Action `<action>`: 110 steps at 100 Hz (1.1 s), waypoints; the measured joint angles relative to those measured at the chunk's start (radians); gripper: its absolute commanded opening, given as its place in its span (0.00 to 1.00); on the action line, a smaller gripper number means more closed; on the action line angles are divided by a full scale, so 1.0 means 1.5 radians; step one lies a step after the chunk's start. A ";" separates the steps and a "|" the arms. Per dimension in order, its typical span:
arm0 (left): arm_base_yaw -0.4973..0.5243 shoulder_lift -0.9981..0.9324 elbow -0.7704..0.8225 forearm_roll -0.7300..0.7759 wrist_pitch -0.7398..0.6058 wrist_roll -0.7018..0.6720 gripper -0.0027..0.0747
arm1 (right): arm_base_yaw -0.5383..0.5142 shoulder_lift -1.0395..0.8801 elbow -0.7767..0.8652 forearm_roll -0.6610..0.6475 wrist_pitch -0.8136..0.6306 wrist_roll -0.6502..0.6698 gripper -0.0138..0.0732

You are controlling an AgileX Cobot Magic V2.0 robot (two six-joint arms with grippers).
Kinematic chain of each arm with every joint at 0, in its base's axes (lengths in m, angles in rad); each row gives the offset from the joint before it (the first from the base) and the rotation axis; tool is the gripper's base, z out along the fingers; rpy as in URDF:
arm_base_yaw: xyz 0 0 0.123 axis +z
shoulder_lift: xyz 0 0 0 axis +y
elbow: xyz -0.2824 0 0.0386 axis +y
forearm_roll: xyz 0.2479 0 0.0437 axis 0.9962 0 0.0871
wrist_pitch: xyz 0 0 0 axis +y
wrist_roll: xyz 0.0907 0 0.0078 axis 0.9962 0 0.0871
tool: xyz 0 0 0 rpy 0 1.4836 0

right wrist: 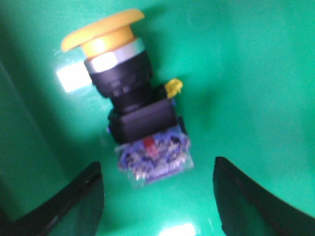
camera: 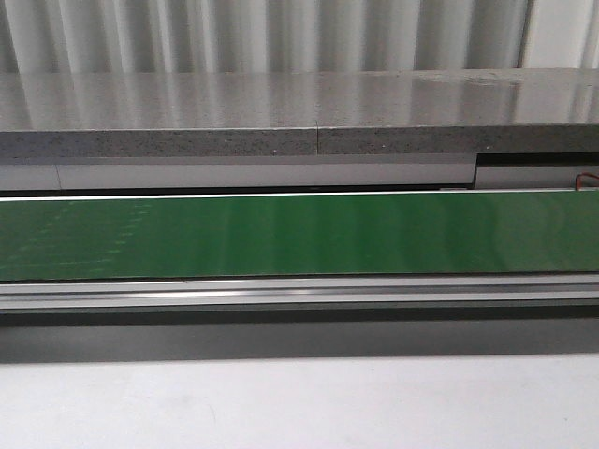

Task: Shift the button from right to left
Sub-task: 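Close the right gripper on the button's black body and lift it, then set the button upright on the belt end and open the right gripper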

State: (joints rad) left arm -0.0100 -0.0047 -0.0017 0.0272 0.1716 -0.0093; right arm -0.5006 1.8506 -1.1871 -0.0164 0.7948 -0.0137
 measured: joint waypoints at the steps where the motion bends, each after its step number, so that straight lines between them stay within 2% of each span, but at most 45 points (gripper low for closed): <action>1: 0.000 0.000 0.000 0.000 0.000 0.000 0.01 | 0.000 0.001 -0.002 0.000 -0.003 0.000 0.72; 10: 0.000 0.000 0.000 0.000 0.000 0.000 0.01 | 0.000 0.021 -0.019 0.000 -0.012 -0.001 0.67; 25: 0.000 0.000 0.000 0.000 0.000 0.000 0.01 | 0.000 0.040 -0.044 0.000 -0.015 -0.013 0.43; 32: 0.000 0.000 0.000 0.000 0.000 0.000 0.01 | 0.000 0.045 -0.053 0.001 -0.013 -0.019 0.36; 55: 0.000 0.000 0.000 0.000 0.000 0.000 0.01 | 0.000 0.038 -0.086 0.005 0.026 -0.024 0.36; 74: 0.000 0.000 0.000 0.000 0.000 0.000 0.01 | 0.016 -0.046 -0.103 0.037 0.081 -0.021 0.36; 110: 0.000 0.000 0.000 0.000 0.000 0.000 0.01 | 0.113 -0.152 -0.090 0.087 0.135 -0.015 0.36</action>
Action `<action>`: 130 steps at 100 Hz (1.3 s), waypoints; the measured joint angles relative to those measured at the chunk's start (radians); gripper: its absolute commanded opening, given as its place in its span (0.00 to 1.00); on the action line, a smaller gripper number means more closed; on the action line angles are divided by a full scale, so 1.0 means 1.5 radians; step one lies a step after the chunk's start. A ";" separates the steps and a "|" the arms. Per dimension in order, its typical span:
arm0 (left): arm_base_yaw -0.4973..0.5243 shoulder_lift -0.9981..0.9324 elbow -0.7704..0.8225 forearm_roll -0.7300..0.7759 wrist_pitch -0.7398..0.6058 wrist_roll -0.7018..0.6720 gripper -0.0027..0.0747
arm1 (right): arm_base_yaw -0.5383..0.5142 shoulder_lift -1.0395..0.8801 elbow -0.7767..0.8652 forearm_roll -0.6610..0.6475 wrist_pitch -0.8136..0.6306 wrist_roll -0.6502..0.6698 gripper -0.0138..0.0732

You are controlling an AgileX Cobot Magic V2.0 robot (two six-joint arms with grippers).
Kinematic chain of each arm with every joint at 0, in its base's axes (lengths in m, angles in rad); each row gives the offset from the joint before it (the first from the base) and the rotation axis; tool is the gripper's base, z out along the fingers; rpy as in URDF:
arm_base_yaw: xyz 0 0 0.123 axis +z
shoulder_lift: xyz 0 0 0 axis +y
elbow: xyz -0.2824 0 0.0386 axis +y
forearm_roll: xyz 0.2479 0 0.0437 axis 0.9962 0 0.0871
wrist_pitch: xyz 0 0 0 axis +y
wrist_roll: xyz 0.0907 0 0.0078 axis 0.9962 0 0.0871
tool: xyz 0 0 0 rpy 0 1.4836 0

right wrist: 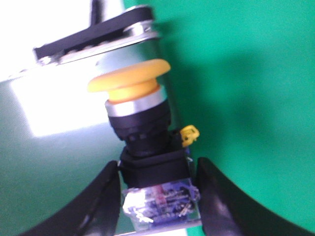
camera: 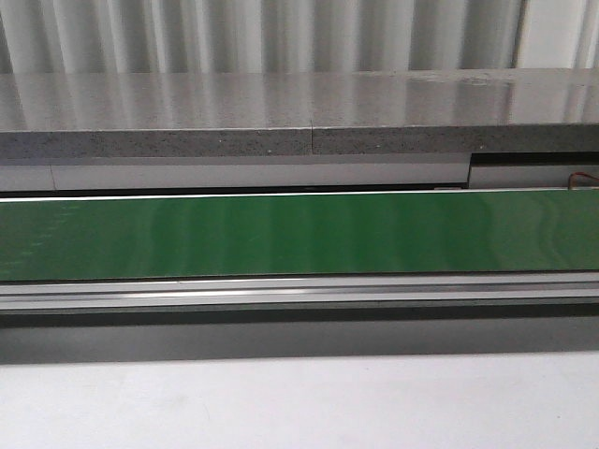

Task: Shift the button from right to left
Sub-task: 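Set the button upright on the belt end and open the right gripper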

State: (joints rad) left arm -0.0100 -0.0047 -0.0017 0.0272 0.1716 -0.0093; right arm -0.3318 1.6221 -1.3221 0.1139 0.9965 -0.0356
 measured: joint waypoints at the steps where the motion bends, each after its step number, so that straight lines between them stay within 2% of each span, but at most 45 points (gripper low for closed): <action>1: 0.000 0.000 0.000 0.000 0.000 0.000 0.01 | 0.002 0.000 0.002 0.000 -0.001 0.000 0.36; 28: 0.000 0.000 0.000 0.000 0.000 0.000 0.01 | 0.034 0.003 0.101 0.008 -0.065 0.000 0.37; 35: 0.000 0.000 0.000 0.000 0.000 0.000 0.01 | 0.034 0.008 0.107 0.011 -0.068 0.000 0.45; 47: 0.000 0.000 0.000 0.000 0.000 0.000 0.01 | 0.034 0.012 0.107 0.020 -0.077 0.000 0.73; 55: 0.000 0.000 0.000 0.000 0.000 0.000 0.01 | 0.034 0.012 0.107 0.028 -0.086 0.000 0.77; 67: 0.000 0.000 0.000 0.000 0.000 0.000 0.01 | 0.039 0.000 0.107 0.035 -0.097 -0.005 0.71; 77: 0.000 0.000 0.000 0.000 0.000 0.000 0.01 | 0.059 -0.022 0.107 0.035 -0.100 -0.024 0.62; 84: 0.000 0.000 0.000 0.000 0.000 0.000 0.01 | 0.083 -0.041 0.107 0.036 -0.100 -0.045 0.48; 96: 0.000 0.000 0.000 0.000 0.000 0.000 0.01 | 0.128 -0.070 0.107 0.036 -0.100 -0.062 0.19; 102: 0.000 0.000 0.000 0.000 0.000 0.000 0.01 | 0.151 -0.083 0.107 0.031 -0.095 -0.065 0.08; 130: 0.000 0.000 0.000 0.000 0.000 0.000 0.01 | 0.202 -0.176 0.178 0.018 -0.117 -0.067 0.08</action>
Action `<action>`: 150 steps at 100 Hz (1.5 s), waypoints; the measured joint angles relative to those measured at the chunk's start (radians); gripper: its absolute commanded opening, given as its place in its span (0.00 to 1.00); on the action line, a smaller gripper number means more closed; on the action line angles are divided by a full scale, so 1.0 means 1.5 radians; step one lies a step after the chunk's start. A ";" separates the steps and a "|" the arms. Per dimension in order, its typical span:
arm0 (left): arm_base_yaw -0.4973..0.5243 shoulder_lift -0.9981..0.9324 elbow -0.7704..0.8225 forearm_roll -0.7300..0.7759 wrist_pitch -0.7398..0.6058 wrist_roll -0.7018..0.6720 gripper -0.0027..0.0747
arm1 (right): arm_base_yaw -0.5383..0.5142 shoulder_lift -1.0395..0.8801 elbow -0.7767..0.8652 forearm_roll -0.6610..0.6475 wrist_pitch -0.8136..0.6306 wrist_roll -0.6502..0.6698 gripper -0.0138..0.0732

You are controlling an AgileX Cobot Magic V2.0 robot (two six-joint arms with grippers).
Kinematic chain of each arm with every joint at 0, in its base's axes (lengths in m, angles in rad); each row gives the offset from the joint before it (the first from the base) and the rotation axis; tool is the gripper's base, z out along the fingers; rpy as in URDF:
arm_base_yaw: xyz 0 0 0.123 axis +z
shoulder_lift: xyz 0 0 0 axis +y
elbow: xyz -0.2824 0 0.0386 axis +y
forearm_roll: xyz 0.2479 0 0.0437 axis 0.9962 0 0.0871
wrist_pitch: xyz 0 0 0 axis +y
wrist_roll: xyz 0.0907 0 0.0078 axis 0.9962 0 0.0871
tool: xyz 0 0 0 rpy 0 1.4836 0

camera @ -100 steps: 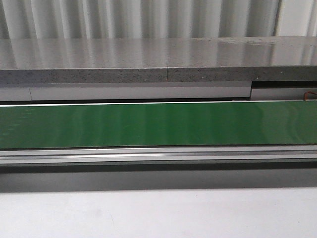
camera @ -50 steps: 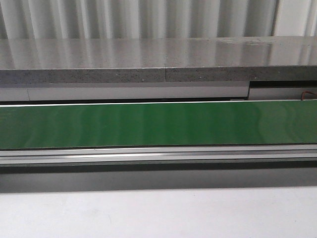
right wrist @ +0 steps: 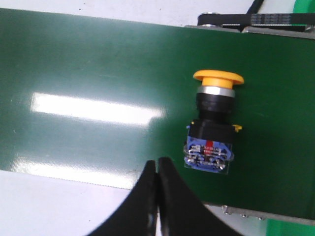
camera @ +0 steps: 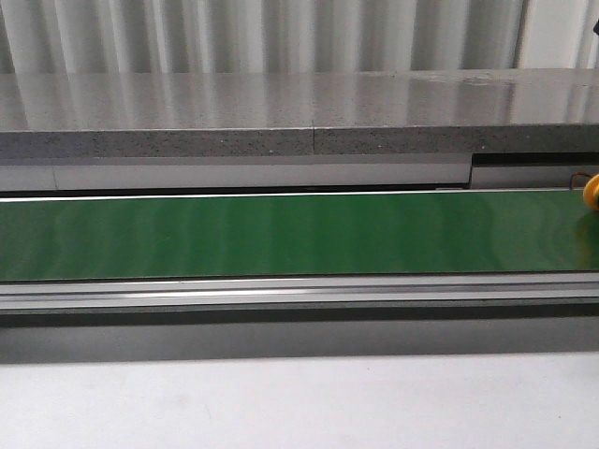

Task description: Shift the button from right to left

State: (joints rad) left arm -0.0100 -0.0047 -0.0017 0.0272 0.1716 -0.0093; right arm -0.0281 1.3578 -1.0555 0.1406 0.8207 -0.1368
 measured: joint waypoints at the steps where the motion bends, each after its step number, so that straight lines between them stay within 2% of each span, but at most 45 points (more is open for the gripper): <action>1: 0.000 0.000 0.000 0.000 0.000 0.000 0.01 | 0.002 -0.004 0.006 0.000 -0.002 0.000 0.08; 55: 0.000 0.000 0.000 0.000 0.000 0.000 0.01 | 0.003 -0.351 0.255 0.007 -0.160 -0.001 0.08; 109: 0.000 0.000 0.000 0.000 0.000 0.000 0.01 | 0.003 -0.679 0.447 0.007 -0.228 -0.001 0.08; 123: 0.000 0.000 0.000 0.000 0.000 0.000 0.01 | 0.003 -0.729 0.460 0.007 -0.247 -0.001 0.08; 150: 0.000 0.000 0.000 0.000 -0.010 0.000 0.01 | 0.003 -0.737 0.463 0.007 -0.258 -0.002 0.08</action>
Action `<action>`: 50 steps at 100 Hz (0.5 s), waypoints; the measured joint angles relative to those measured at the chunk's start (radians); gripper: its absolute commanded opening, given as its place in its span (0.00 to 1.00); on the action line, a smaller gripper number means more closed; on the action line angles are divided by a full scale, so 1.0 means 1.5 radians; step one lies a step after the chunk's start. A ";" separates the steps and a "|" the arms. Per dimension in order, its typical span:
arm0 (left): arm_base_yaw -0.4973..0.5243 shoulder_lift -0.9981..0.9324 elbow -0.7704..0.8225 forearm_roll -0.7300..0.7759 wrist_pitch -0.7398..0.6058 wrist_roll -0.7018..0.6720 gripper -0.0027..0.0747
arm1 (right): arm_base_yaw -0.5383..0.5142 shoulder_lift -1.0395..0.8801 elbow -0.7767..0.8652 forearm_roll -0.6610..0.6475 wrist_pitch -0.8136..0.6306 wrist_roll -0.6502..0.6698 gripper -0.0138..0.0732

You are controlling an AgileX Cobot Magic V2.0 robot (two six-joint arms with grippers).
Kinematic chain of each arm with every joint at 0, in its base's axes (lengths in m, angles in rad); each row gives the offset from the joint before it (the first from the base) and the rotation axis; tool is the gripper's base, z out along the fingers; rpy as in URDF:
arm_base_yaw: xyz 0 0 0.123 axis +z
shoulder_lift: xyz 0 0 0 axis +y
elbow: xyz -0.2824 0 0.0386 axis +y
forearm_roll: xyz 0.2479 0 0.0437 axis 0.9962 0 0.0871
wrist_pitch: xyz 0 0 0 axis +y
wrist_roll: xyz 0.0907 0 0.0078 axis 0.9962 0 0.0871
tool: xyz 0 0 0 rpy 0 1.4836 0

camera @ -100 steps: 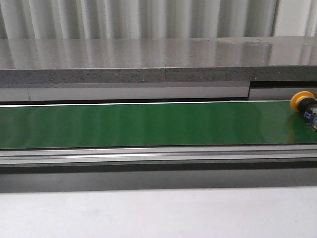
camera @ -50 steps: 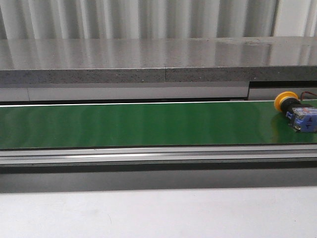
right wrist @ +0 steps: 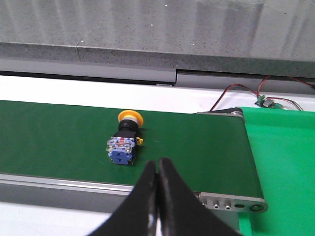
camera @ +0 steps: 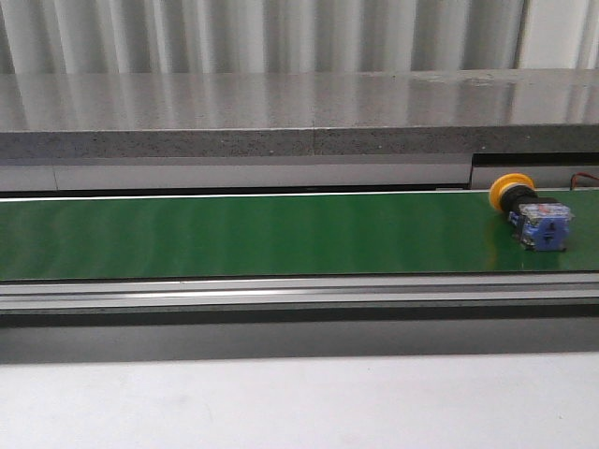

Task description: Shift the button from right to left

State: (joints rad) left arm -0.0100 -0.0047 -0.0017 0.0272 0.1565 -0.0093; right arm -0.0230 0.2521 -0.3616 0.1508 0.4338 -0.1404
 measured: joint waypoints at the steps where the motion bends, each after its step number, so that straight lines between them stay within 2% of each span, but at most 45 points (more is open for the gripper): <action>1: 0.000 0.000 0.000 0.000 -0.002 0.000 0.01 | 0.000 0.000 0.000 0.000 0.000 0.000 0.08; 26: 0.000 0.000 -0.003 0.001 -0.021 0.000 0.01 | 0.000 0.000 0.000 0.001 -0.002 0.000 0.08; 50: 0.000 0.024 -0.102 0.002 0.091 0.000 0.01 | 0.000 0.000 0.000 0.001 -0.003 0.000 0.08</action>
State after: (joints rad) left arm -0.0100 0.0315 -0.1552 0.0308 0.2924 -0.0093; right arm -0.0230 0.2521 -0.3616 0.1524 0.4293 -0.1404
